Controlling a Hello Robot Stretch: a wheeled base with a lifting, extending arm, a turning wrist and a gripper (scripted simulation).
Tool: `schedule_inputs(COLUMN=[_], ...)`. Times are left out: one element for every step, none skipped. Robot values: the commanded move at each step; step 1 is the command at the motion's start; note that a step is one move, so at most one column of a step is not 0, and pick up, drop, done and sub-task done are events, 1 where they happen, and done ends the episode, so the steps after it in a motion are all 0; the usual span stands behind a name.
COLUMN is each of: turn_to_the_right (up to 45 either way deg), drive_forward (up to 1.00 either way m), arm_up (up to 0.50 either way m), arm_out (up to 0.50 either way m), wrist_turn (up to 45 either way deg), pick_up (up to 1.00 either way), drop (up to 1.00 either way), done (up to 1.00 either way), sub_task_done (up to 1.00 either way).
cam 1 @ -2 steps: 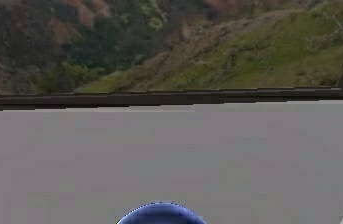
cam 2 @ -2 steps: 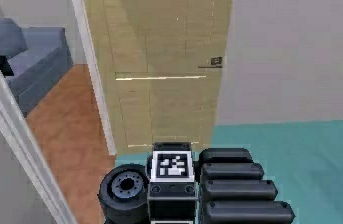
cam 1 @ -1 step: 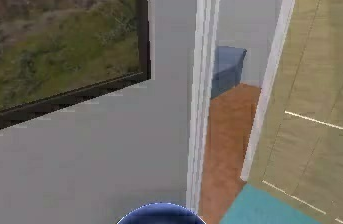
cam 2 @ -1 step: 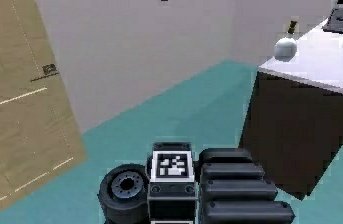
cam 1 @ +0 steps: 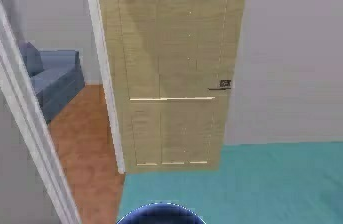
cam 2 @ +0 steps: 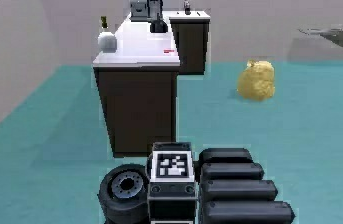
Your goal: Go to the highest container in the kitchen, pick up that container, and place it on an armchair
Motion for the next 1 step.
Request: schedule_inputs(turn_to_the_right=[45.0], drive_forward=[0.00], arm_up=[0.00], arm_out=[0.00], wrist_turn=[0.0], pick_up=[0.00], drop=[0.00], done=[0.00], sub_task_done=[0.00])
